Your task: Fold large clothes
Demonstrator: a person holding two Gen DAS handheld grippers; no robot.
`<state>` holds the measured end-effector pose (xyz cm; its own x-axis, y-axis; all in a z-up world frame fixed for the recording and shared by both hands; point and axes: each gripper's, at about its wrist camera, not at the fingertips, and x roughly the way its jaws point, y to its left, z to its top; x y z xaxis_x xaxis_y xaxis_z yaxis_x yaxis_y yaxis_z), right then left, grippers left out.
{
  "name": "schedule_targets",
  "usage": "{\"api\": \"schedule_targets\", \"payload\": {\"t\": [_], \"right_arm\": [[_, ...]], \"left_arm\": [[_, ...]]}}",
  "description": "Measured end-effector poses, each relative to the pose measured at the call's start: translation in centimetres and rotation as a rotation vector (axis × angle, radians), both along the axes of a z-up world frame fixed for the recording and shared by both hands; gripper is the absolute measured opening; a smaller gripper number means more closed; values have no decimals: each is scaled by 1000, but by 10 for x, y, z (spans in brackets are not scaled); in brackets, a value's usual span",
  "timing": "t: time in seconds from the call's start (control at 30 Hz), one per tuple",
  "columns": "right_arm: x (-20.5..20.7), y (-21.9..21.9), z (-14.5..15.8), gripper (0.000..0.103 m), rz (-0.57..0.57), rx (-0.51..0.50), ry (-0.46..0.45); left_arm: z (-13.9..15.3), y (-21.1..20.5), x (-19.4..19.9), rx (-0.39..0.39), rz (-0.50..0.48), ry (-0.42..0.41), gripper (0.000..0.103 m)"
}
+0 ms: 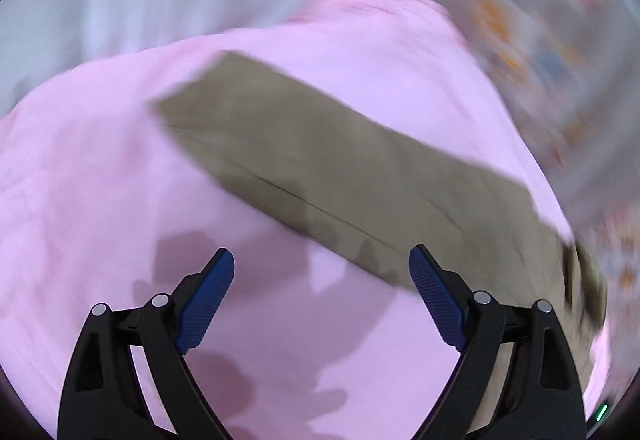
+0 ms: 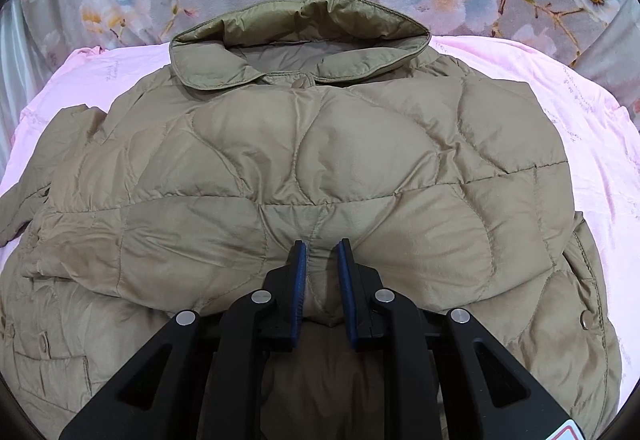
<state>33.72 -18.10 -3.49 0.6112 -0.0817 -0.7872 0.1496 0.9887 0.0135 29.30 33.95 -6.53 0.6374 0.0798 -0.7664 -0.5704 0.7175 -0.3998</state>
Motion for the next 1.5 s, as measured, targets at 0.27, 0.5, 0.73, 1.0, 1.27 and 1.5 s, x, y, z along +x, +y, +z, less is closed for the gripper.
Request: {"api": "schedule_targets", "payload": {"t": [0.27,0.5,0.73,1.0,1.27,1.5], "right_arm": [[1,3,0,17,-4,-25,2],[0,5,0,18,-7,-41,3],[-15,3,17,40,-55,-73,-63],[-65,-25,50,48,-85,-17,-128],[-108,-64,54,58,-99,46,-141],[-109,-102,66,68,-110,176,-162]], "left_arm": [[-21,52,19,-114,79,-59,58],[34,13,48,87,-57,-113,1],[163,-141,45,252,-386,-350,1],[206,-357,20,225,-814,-451,2],[124,-454,25,31,-932,-247,67],[85,-377,46,-168,-809,-181,70]]}}
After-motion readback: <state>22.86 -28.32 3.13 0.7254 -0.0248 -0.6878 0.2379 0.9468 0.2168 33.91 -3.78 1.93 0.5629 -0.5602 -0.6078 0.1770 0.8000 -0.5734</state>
